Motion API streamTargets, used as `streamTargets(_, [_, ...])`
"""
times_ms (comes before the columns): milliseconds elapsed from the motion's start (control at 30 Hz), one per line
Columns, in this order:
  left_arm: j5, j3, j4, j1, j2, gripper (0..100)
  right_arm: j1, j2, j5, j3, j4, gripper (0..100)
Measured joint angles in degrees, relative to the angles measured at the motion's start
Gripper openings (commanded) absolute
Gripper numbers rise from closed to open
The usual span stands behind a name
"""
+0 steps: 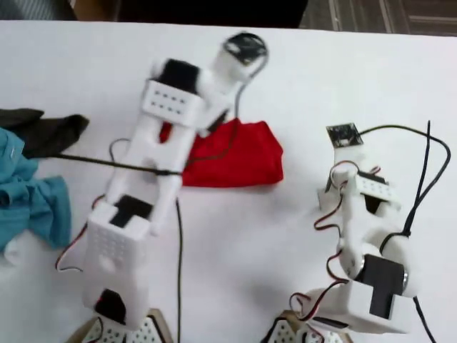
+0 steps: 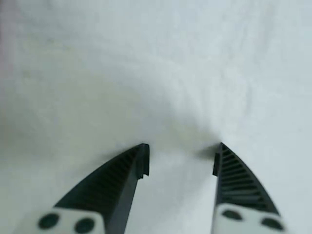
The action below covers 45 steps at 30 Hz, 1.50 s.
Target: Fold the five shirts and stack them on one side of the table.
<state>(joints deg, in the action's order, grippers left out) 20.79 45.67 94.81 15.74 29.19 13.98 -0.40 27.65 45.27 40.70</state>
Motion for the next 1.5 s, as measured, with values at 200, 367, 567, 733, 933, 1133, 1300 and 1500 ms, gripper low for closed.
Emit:
streamTargets(200, [0.00, 0.53, -6.15, 2.29, 5.19, 2, 0.00, 0.00, -0.09, 0.00, 0.00, 23.0])
streamTargets(367, [-3.52, 1.41, -8.35, 3.43, 8.26, 2, 0.00, 0.00, -0.09, 0.00, 0.00, 23.0])
streamTargets(567, [-4.84, 4.13, -8.44, 5.01, 9.76, 5, 0.00, 0.00, -0.09, 0.00, 0.00, 23.0])
streamTargets(733, [-4.92, 4.13, -6.95, 5.01, 9.85, 30, 0.00, 0.00, -0.09, 0.00, 0.00, 23.0])
streamTargets(933, [-5.01, 6.95, -1.93, 5.01, 9.85, 27, 0.00, 0.00, -0.09, 0.00, -0.18, 23.0])
streamTargets(1133, [-5.01, 17.14, 2.90, -1.05, 9.67, 25, 0.00, 0.00, -0.09, 0.00, -0.18, 23.0])
streamTargets(1300, [-5.10, 22.77, 6.33, -13.19, 9.67, 3, 0.00, 0.00, -0.09, 0.00, -0.18, 19.1])
streamTargets(1500, [-5.10, 21.89, 6.59, -32.00, 9.58, 2, 0.35, 0.26, -0.70, -4.66, 2.46, 3.5])
